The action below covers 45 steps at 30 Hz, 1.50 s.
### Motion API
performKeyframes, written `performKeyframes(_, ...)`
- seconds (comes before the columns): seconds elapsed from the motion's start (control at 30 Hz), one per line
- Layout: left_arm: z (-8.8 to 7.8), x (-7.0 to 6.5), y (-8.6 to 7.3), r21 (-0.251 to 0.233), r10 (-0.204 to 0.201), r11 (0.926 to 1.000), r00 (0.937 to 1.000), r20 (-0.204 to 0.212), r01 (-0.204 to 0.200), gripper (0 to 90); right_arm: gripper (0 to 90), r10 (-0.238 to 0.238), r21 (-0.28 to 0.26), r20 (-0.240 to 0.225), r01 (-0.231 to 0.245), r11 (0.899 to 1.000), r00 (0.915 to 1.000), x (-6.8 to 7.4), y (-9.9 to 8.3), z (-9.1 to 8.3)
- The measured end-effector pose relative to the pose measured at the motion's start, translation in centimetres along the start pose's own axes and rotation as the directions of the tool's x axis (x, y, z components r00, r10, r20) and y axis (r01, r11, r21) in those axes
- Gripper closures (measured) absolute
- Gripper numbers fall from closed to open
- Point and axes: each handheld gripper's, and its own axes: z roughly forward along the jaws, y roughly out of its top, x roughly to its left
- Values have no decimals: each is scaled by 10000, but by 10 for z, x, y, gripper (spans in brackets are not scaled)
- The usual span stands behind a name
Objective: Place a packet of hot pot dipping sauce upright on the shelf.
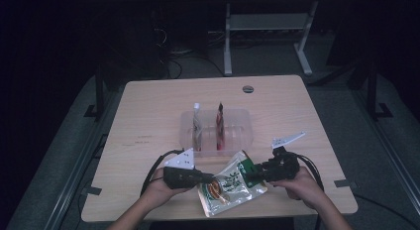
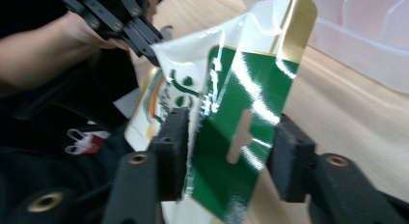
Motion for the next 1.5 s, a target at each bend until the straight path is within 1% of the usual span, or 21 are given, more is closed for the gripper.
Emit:
performKeyframes(0.03,0,0,0,0,0,10000,10000,0,0,900,554,0,0,0,0,10000,10000,0,0,0)
performKeyframes(0.07,-1,1,-1,36,1,10000,9999,-118,0,900,607,103,-58,-113,-104,9999,9999,0,0,-1)
performKeyframes(0.17,-3,4,-3,35,-110,9999,9998,-160,111,900,709,9,-375,-272,-19,9993,9996,4,2,-5)
performKeyframes(0.2,-3,6,-3,0,-219,9998,9996,-189,219,900,723,-30,-414,-334,17,9991,9994,6,3,-5)
performKeyframes(0.3,-4,8,-4,-41,-228,9997,9993,-287,227,900,743,-114,-372,-379,100,9993,9992,10,5,-4)
performKeyframes(0.33,-6,8,-4,-269,-366,9990,9988,-322,357,900,754,-271,-286,-426,259,9993,9987,12,7,-1)
performKeyframes(0.4,-7,9,-4,-233,-282,9994,9990,-352,274,900,767,-268,-284,-537,253,9993,9982,13,8,2)
performKeyframes(0.47,-10,11,-5,-312,-271,9992,9990,-362,260,900,831,-385,-310,-426,372,9988,9984,14,9,2)
performKeyframes(0.53,-10,11,-5,-368,-307,9989,9990,-337,294,900,871,-386,-372,-449,369,9986,9982,15,10,2)
performKeyframes(0.57,-10,12,-5,-350,-280,9990,9990,-349,268,900,890,-495,-380,-417,479,9981,9979,16,10,2)
performKeyframes(0.67,-9,13,-5,-405,-291,9988,9988,-393,275,900,899,-580,-376,-429,564,9977,9974,19,11,2)
performKeyframes(0.8,-10,17,-4,-447,-313,9986,9978,-593,287,893,900,-843,-755,-715,789,9940,9939,24,15,0)
performKeyframes(0.9,-8,18,-3,-259,-354,9991,9944,-991,330,821,900,-1025,-1205,-1026,899,9886,9894,29,20,-3)
performKeyframes(0.97,-7,18,-3,-257,-392,9990,9930,-1110,366,759,900,-1112,-1224,-1017,985,9876,9886,32,23,-3)
performKeyframes(1.0,-7,17,-2,-404,-508,9981,9919,-1162,464,717,900,-1315,-1342,-1079,1166,9841,9854,37,28,-2)
performKeyframes(1.07,-9,15,-1,-405,-405,9986,9868,-1567,346,611,900,-1364,-1466,-1229,1179,9821,9830,42,32,0)
performKeyframes(1.17,-13,12,-1,-434,-343,9987,9815,-1882,266,486,900,-1489,-1635,-1256,1276,9783,9808,45,36,1)
performKeyframes(1.37,-19,4,-1,-403,-32,9992,9867,-1625,-34,517,900,-1403,-1921,-1422,1117,9750,9798,46,37,-2)
performKeyframes(1.4,-17,2,1,-381,149,9991,9897,-1425,-205,517,900,-1399,-1918,-1431,1112,9751,9798,47,37,-3)
performKeyframes(1.47,-15,1,2,-361,256,9989,9900,-1389,-309,494,900,-1483,-1990,-1419,1185,9728,9787,49,38,-2)
performKeyframes(1.5,-10,-1,5,-346,399,9984,9913,-1254,-446,491,900,-1456,-1971,-1420,1162,9735,9791,50,38,-3)
